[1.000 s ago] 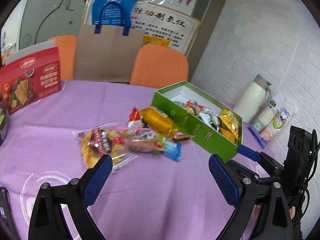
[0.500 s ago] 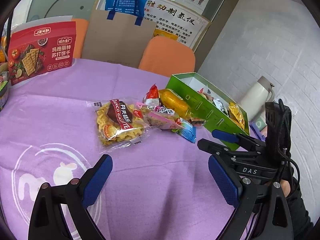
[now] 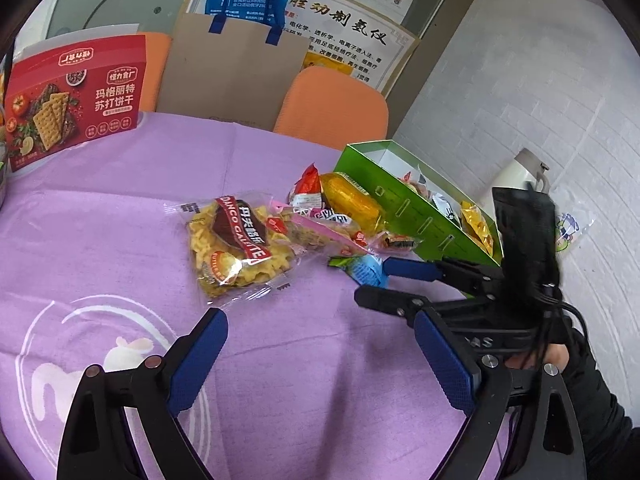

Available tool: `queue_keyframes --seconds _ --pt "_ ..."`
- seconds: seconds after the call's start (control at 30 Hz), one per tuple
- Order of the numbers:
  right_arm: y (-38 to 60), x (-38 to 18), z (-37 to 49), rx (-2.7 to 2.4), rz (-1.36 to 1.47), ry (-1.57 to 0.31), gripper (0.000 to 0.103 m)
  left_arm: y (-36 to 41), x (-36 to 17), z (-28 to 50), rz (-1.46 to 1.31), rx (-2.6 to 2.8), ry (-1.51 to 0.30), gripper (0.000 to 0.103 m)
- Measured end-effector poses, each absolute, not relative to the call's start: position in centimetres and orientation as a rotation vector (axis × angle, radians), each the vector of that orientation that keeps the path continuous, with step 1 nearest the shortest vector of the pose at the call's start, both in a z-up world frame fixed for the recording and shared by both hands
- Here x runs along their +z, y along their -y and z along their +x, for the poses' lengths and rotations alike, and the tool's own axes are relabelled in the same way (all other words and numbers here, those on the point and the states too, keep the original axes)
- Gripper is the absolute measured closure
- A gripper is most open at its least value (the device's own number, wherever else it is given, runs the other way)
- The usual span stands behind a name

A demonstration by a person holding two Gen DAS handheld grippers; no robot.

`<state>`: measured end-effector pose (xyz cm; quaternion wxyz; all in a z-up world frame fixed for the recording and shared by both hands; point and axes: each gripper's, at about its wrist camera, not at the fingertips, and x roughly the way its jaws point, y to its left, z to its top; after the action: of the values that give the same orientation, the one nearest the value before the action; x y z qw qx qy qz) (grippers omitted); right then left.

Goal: Organize snacks
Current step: 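Move both tools back toward the remaining snacks on the table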

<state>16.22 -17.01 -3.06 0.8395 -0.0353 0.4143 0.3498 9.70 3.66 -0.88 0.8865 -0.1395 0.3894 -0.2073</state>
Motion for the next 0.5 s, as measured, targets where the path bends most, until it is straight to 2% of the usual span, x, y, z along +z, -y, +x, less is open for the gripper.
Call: queue_keyframes --seconds 0.1,0.17,0.23,0.5 --pt "17.8 -1.9 14.9 0.658 -0.164 -0.798 0.035 -2.8 -1.3 10.2 -0.288 -0.453 -0.828 0.016" --pt "18.9 -1.6 15.4 0.584 -0.163 -0.782 0.037 -1.9 -1.6 10.6 -0.289 -0.467 -0.846 0.018" --pt "19.6 -1.4 16.4 0.521 -0.166 -0.788 0.048 -0.9 -1.7 10.9 -0.29 -0.483 -0.857 0.018" --pt "19.9 -2.6 20.8 0.445 -0.106 -0.804 0.05 -0.1 -1.9 10.8 -0.297 -0.486 -0.872 0.021"
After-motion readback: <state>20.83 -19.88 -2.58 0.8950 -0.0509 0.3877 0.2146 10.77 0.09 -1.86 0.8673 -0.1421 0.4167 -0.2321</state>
